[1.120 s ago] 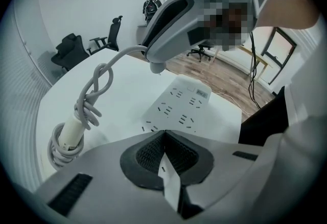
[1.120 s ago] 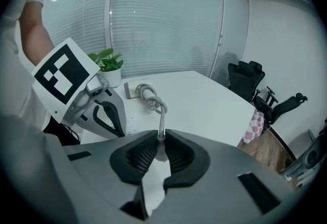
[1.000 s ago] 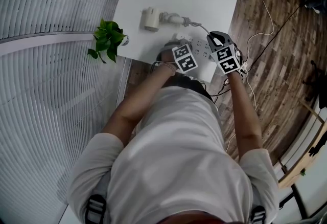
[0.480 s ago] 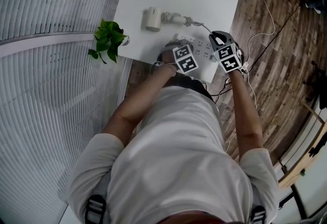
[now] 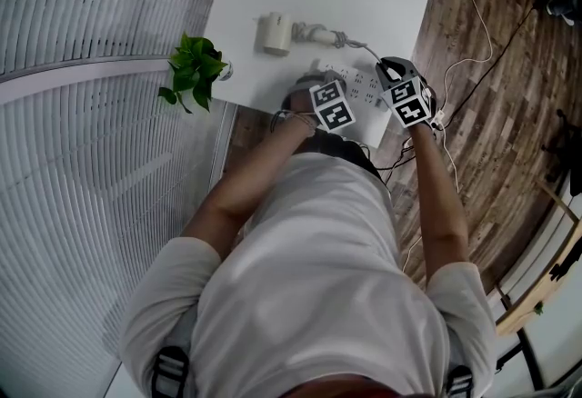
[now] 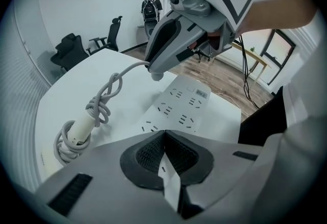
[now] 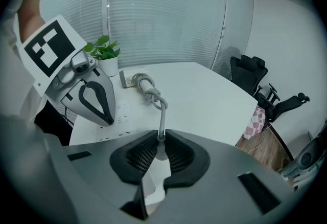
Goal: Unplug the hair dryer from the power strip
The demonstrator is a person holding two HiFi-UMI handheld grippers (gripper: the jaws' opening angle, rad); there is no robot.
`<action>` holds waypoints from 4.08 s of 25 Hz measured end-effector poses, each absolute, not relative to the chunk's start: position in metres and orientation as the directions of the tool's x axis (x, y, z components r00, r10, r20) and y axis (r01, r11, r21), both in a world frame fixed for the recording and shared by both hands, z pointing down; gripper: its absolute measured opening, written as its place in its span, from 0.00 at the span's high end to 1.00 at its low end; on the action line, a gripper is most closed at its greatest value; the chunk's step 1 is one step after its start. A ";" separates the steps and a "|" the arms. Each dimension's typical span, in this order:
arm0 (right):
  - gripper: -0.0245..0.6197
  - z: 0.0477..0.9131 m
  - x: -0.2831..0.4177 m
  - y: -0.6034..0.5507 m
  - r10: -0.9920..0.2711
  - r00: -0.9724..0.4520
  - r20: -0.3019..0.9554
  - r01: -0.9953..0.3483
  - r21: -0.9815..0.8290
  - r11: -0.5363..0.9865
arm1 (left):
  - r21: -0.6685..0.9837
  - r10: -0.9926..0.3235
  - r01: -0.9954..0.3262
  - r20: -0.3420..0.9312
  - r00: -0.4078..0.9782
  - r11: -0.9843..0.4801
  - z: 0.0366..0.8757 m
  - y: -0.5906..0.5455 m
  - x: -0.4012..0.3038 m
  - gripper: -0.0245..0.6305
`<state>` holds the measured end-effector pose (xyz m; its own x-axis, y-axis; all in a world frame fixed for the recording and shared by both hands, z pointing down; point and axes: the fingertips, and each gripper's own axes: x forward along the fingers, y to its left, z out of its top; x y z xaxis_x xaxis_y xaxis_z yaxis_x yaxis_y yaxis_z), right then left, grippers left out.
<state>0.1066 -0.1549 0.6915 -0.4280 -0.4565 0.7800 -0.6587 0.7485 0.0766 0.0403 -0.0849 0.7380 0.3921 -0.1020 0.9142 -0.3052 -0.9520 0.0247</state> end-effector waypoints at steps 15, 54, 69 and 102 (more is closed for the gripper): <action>0.87 0.715 0.115 -0.157 -0.422 -0.403 0.812 -0.648 0.073 0.758 | 0.039 -0.089 -0.306 0.915 0.394 -0.951 0.737 -0.087 0.041 0.91; 0.79 0.650 0.120 -0.140 -0.600 -0.481 0.640 -0.803 -0.047 0.594 | 0.085 -0.222 -0.467 0.797 0.562 -0.880 0.689 -0.101 0.046 0.91; 0.83 0.539 0.093 -0.119 -0.687 -0.563 0.459 -0.810 -0.143 0.569 | 0.185 -0.457 -0.614 0.513 0.726 -0.768 0.568 -0.113 0.035 0.91; 0.91 0.364 0.054 -0.081 -0.774 -0.589 0.231 -0.807 -0.126 0.576 | 0.236 -0.551 -0.548 0.057 0.832 -0.803 0.348 -0.090 0.027 0.91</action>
